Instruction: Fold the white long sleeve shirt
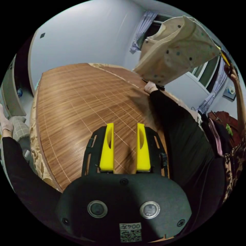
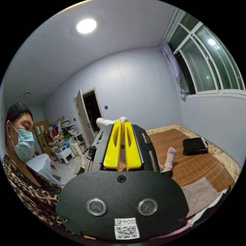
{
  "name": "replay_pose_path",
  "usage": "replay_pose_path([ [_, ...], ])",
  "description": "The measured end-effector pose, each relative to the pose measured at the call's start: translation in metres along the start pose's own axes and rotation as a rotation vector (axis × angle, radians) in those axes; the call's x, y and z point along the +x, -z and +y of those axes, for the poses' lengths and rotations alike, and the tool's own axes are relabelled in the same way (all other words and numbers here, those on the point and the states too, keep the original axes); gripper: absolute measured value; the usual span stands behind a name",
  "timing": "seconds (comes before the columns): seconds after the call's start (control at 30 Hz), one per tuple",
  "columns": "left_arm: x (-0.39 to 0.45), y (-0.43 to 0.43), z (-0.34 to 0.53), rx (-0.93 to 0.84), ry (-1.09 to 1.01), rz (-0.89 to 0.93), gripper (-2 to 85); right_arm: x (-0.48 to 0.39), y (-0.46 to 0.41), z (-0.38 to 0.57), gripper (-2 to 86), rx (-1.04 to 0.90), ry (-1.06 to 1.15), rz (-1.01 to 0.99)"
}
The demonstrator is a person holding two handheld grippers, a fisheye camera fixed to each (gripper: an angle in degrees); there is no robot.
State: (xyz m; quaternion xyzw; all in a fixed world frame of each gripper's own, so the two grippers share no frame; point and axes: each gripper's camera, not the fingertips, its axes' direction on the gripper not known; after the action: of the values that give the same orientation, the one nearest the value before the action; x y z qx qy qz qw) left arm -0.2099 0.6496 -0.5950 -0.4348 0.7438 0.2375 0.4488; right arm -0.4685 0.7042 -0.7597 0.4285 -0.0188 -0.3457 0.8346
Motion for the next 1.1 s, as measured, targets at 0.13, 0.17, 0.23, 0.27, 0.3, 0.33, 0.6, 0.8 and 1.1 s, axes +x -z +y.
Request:
replay_pose_path([
  [0.13,-0.020,0.031,0.004,0.096,0.026,-0.028,13.1,0.008,-0.048,0.058,9.7,0.033,-0.077,-0.152],
  [0.17,-0.026,0.035,0.006,0.103,0.031,-0.036,13.0,0.010,-0.064,0.076,11.7,0.009,-0.107,-0.168],
  [0.23,-0.035,0.033,0.008,0.047,0.049,-0.046,12.0,0.010,-0.092,0.104,12.7,-0.079,-0.132,-0.167],
  [0.27,-0.041,0.029,0.009,0.035,0.062,-0.011,12.3,0.008,-0.111,0.126,13.4,-0.125,-0.143,-0.166],
  [0.3,-0.044,0.023,0.009,-0.029,0.065,0.015,12.6,0.004,-0.130,0.150,13.9,-0.166,-0.146,-0.172],
  [0.33,-0.044,0.021,0.008,-0.044,0.060,0.026,12.7,0.002,-0.139,0.162,14.0,-0.192,-0.147,-0.172],
  [0.6,-0.051,0.026,0.009,-0.044,0.017,0.019,12.7,-0.044,-0.240,0.322,15.5,-0.461,-0.163,-0.202],
  [0.8,-0.051,0.036,0.009,-0.015,-0.011,0.038,10.2,-0.087,-0.287,0.387,15.6,-0.654,-0.132,-0.343],
  [1.1,-0.055,0.037,0.001,0.015,-0.020,0.075,9.6,-0.161,-0.332,0.428,16.9,-0.682,0.353,-0.273],
])
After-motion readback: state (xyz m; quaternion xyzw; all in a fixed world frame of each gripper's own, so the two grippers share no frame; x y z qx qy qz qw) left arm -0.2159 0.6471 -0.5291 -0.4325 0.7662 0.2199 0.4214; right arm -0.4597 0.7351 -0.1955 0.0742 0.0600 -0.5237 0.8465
